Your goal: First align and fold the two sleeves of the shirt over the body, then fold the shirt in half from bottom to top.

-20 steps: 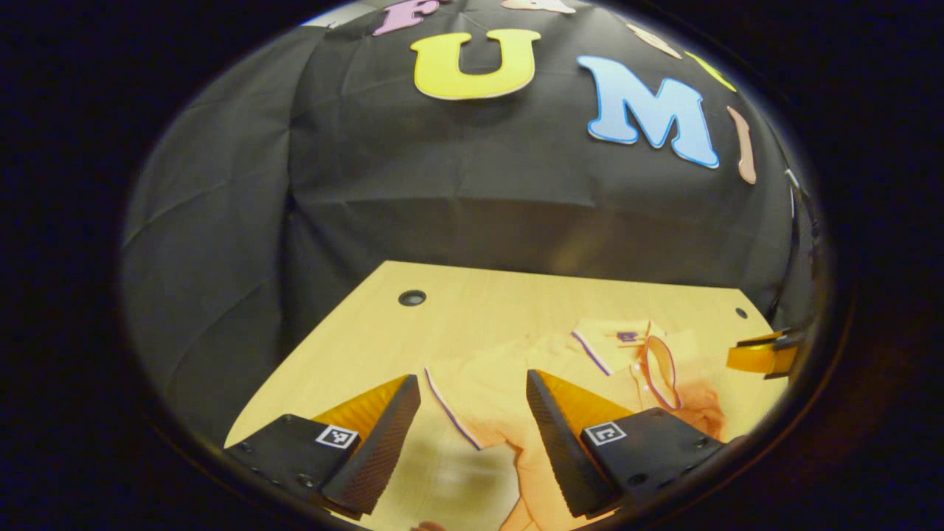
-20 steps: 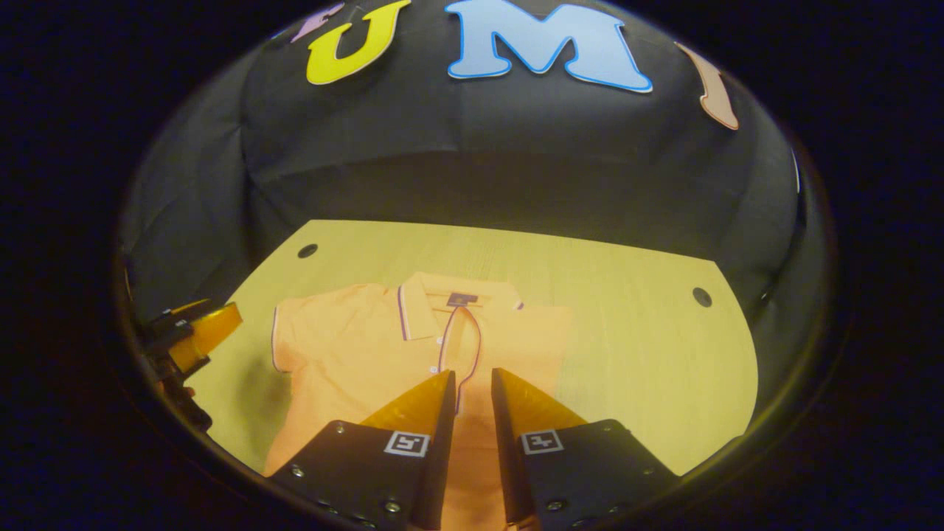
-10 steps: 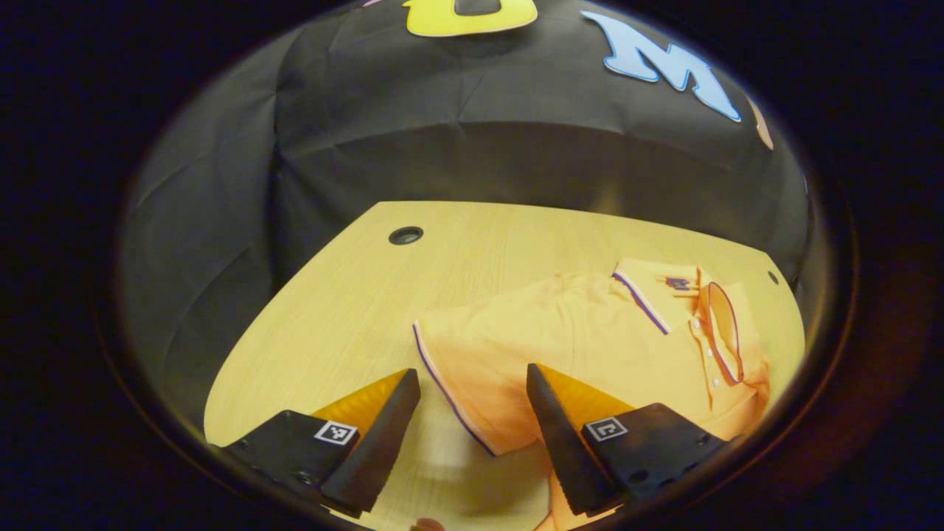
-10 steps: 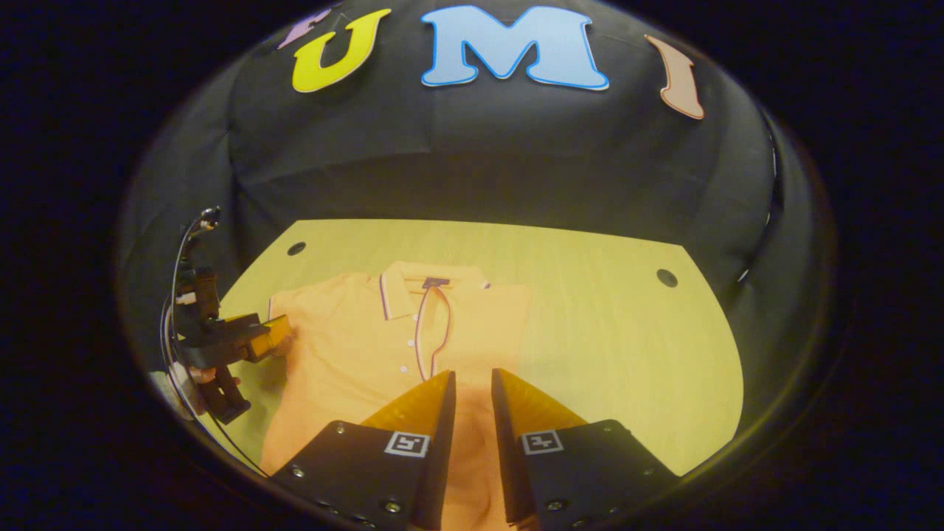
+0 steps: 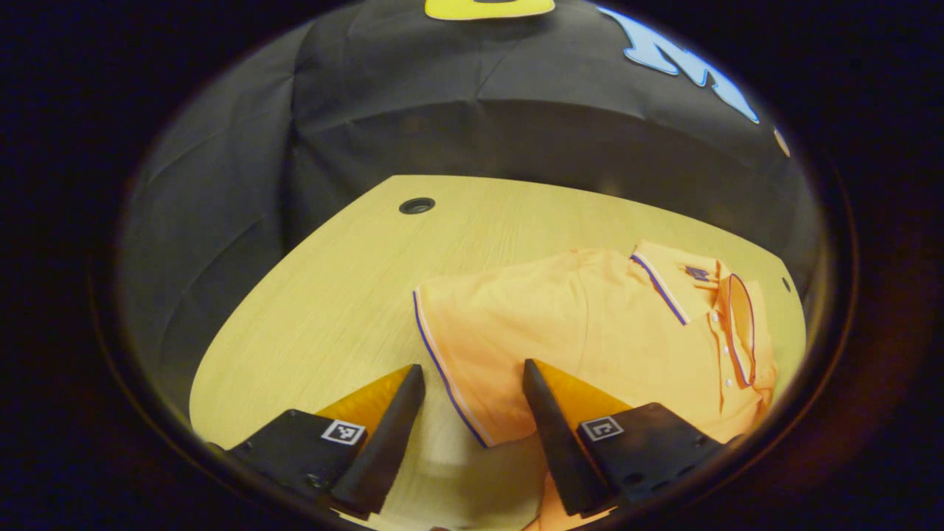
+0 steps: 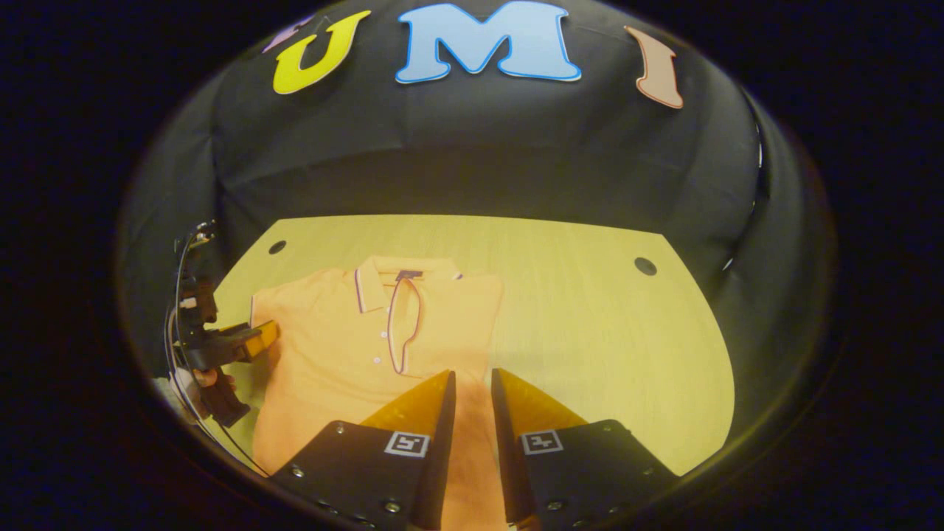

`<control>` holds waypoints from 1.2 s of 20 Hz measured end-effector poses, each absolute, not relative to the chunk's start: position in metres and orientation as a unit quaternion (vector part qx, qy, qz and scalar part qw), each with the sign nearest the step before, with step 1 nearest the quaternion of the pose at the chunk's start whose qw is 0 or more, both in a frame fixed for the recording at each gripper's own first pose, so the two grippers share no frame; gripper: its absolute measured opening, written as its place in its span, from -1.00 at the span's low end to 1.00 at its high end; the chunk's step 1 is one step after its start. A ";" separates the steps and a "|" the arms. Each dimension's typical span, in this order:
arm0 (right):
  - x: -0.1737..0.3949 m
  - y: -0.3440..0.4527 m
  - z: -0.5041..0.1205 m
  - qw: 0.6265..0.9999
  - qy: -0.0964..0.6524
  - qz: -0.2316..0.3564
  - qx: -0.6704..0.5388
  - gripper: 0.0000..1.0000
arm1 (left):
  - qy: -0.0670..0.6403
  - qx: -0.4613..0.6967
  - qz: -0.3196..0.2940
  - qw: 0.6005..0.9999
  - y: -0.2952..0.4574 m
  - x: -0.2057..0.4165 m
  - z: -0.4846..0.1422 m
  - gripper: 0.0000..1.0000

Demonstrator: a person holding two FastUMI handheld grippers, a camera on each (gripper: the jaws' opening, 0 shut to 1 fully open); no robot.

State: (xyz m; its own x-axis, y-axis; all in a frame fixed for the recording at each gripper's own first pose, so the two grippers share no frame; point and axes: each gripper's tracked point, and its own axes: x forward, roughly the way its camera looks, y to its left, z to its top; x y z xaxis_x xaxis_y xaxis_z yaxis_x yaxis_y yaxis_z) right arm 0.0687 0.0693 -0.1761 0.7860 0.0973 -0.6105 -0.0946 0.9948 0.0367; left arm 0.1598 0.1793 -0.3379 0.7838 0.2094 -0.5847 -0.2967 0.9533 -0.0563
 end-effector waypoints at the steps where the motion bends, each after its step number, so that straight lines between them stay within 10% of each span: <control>1: 0.069 0.069 -0.178 0.945 0.324 0.051 0.002 -0.39 | 0.300 -0.071 0.134 0.942 0.178 0.162 -0.339 0.58; 5: 0.068 0.070 -0.180 0.944 0.324 0.057 -0.001 -0.38 | 0.292 -0.080 0.137 0.943 0.172 0.166 -0.336 -0.53; 8: 0.067 0.065 -0.180 0.944 0.325 0.057 -0.005 -0.38 | 0.297 -0.064 0.137 0.943 0.170 0.169 -0.335 -0.85; 24: 0.045 0.030 -0.195 0.943 0.329 0.023 0.039 -0.38 | 0.241 0.031 0.026 0.970 0.070 0.210 -0.263 -0.86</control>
